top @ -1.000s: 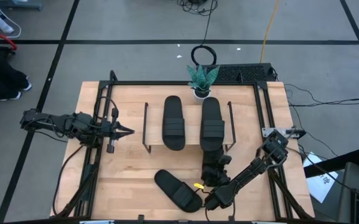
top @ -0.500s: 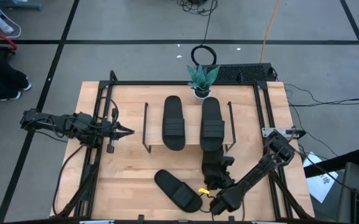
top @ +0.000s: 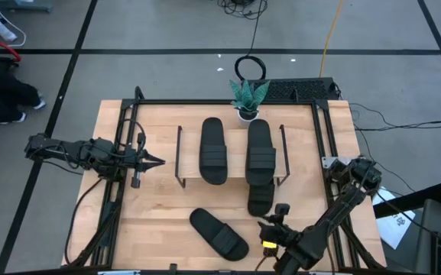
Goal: Pick and place slides into the shelf
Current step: Put the black slide under the shelf
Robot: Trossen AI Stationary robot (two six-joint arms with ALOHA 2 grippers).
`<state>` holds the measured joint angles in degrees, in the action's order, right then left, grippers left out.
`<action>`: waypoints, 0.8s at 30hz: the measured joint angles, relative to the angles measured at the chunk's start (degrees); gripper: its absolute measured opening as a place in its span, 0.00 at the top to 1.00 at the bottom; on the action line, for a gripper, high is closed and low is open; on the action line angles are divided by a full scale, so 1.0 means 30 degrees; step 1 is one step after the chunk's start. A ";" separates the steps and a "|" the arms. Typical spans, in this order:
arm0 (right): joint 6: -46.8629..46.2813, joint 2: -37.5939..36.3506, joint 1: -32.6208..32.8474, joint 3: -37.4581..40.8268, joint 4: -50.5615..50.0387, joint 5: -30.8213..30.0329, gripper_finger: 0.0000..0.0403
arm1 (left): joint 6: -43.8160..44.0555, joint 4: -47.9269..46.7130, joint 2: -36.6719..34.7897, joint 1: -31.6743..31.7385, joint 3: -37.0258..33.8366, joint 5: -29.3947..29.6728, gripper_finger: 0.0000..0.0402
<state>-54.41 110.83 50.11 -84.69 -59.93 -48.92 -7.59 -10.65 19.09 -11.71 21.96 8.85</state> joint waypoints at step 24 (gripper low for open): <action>0.0733 -0.0199 -0.1413 0.5503 0.8294 0.3925 1.00 | -0.0042 0.0038 0.0000 -0.0005 0.0000 0.0005 0.95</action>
<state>-52.21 110.24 45.87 -68.18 -35.05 -37.15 -7.72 -10.54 19.09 -11.73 21.96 8.86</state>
